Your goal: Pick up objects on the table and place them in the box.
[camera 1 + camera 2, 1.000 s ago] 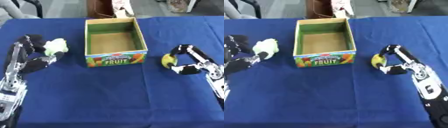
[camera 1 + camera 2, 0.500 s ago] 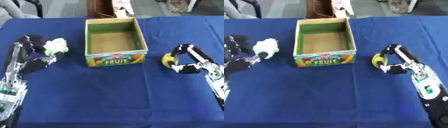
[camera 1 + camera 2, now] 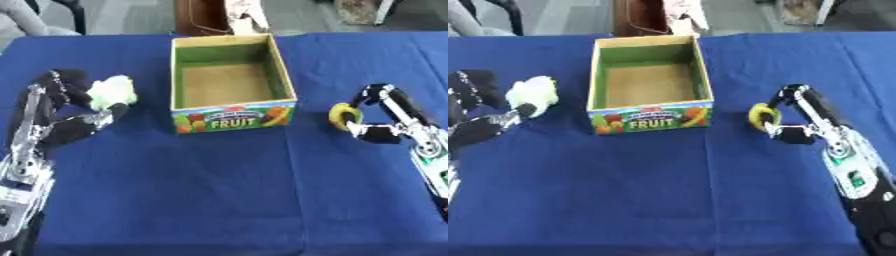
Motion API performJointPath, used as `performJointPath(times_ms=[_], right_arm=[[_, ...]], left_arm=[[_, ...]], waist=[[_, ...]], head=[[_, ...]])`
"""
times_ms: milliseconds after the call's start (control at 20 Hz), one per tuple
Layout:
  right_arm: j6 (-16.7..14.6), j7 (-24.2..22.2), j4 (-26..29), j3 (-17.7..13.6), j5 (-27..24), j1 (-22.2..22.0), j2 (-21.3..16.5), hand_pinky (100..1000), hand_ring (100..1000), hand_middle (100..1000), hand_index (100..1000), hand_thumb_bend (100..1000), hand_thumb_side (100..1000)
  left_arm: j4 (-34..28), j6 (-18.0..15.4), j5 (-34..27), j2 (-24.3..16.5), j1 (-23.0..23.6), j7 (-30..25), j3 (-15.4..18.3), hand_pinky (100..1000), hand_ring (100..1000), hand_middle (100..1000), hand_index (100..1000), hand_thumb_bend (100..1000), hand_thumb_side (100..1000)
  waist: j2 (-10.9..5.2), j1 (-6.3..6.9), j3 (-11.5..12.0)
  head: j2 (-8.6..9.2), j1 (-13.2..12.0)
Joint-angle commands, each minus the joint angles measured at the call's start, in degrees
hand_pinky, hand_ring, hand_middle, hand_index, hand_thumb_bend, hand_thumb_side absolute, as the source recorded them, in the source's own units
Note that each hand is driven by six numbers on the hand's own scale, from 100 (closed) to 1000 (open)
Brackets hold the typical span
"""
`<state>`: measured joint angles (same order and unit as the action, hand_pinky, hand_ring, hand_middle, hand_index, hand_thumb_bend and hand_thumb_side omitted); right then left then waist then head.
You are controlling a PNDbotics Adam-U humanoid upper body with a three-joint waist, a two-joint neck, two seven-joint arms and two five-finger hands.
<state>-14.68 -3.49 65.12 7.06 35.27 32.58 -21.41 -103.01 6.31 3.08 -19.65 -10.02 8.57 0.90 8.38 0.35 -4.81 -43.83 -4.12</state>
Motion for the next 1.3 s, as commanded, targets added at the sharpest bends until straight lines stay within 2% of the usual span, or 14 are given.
performJointPath(times_ms=[50,300,550,1000,1300], right_arm=[[0.4,2.4,0.5,-0.7,0.4,1.2,-1.0,702,709,532,327,100,100],[1.1,6.0,0.9,-0.8,-0.6,1.4,-1.2,687,692,514,300,100,100],[1.4,6.7,2.4,-0.9,-1.9,3.2,-1.8,691,694,516,301,100,100],[1.5,6.0,3.5,-0.4,-3.5,10.2,-3.1,700,694,522,301,100,100],[0.4,5.3,2.3,0.8,-2.6,15.9,-1.8,705,692,527,304,100,100]], left_arm=[[-0.6,-0.1,-0.1,-0.8,-0.4,-0.1,0.2,538,494,506,647,807,100],[-0.6,-0.1,-0.1,-0.8,-0.4,-0.1,0.2,538,494,506,646,807,100],[-0.7,-0.1,-0.1,-0.9,-0.4,-0.2,0.2,538,494,506,647,807,100],[-0.7,-0.1,-0.2,-0.9,-0.2,-0.3,0.1,538,494,506,647,807,100],[-0.7,-0.1,-0.3,-0.8,-0.4,-0.6,-0.2,538,494,506,647,807,100]], waist=[[-0.66,-0.04,0.0],[-0.71,-0.02,0.0],[-0.80,0.00,-0.1],[-1.15,0.13,-0.1],[-1.28,0.33,0.4]], head=[[-0.29,0.1],[-0.29,0.0],[-0.29,-0.1],[-0.28,-0.2],[-0.09,0.2]])
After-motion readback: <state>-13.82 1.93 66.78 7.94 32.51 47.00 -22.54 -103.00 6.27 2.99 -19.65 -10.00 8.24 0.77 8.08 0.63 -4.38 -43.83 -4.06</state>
